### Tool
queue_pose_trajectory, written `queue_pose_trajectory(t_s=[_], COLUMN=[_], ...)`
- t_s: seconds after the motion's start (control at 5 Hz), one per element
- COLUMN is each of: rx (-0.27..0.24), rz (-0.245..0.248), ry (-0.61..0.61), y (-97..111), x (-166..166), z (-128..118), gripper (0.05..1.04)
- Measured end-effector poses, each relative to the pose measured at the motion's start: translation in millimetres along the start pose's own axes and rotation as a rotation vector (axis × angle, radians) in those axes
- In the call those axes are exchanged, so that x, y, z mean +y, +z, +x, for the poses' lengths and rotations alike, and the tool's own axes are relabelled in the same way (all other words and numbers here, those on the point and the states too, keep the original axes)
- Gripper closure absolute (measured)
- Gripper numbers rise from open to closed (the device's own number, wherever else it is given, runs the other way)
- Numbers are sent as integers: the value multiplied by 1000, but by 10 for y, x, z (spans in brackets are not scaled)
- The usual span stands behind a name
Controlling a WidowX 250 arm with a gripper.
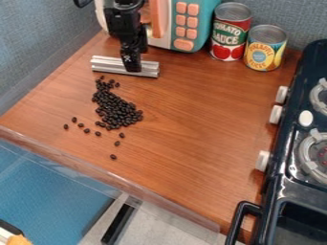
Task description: Sweep into pile
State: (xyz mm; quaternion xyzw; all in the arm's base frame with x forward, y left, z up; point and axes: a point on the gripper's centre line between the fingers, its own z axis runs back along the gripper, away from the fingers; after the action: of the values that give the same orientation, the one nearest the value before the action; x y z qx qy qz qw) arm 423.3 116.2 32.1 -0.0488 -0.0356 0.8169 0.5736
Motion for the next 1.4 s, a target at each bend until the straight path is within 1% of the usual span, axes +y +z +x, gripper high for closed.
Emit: queue_pose_trajectory(t_s=[0.2,0.4,0.6,0.8,1.0,1.2,1.4], rx=[-15,-14,-30,-44,-45,-65,-48], rz=[25,25,13,5,5,15,23], ry=[19,23,19,9,7,-25,0], y=[4,4,4,-5,-9,-13,6], x=[38,38,19,16,17,30,33], z=[24,21,53,70,72,124,95], gripper=[129,412,714,759,689,371,102])
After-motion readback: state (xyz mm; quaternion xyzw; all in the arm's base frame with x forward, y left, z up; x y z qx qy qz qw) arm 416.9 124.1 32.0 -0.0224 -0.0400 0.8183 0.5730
